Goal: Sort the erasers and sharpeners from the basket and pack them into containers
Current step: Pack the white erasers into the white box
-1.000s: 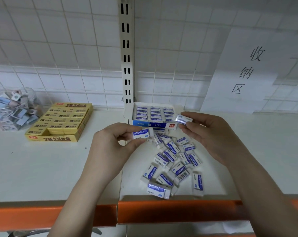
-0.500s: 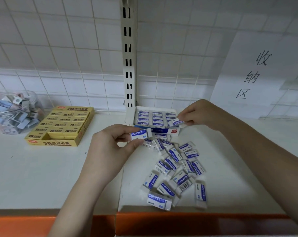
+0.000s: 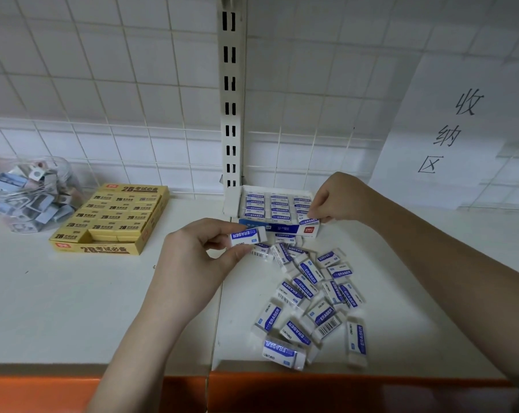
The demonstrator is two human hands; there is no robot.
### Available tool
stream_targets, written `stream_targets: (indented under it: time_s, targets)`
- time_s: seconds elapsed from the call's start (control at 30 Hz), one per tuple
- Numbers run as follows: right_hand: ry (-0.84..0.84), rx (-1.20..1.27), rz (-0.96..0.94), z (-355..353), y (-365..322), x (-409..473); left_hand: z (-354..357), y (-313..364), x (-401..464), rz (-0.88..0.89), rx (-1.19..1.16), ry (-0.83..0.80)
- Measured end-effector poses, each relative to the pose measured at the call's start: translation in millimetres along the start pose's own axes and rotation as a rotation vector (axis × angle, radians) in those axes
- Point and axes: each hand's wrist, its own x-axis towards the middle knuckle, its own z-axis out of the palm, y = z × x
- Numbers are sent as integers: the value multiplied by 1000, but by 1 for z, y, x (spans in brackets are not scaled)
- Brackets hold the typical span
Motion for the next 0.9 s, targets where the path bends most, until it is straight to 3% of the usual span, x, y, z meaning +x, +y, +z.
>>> stream_targets:
  time_s: [0.27, 0.9]
  targets:
    - [20, -187, -6, 7, 0, 6, -1, 1, 2, -38, -58, -20]
    - [-41, -271, 3, 5, -3, 15, -2, -2, -4, -26, -100, -67]
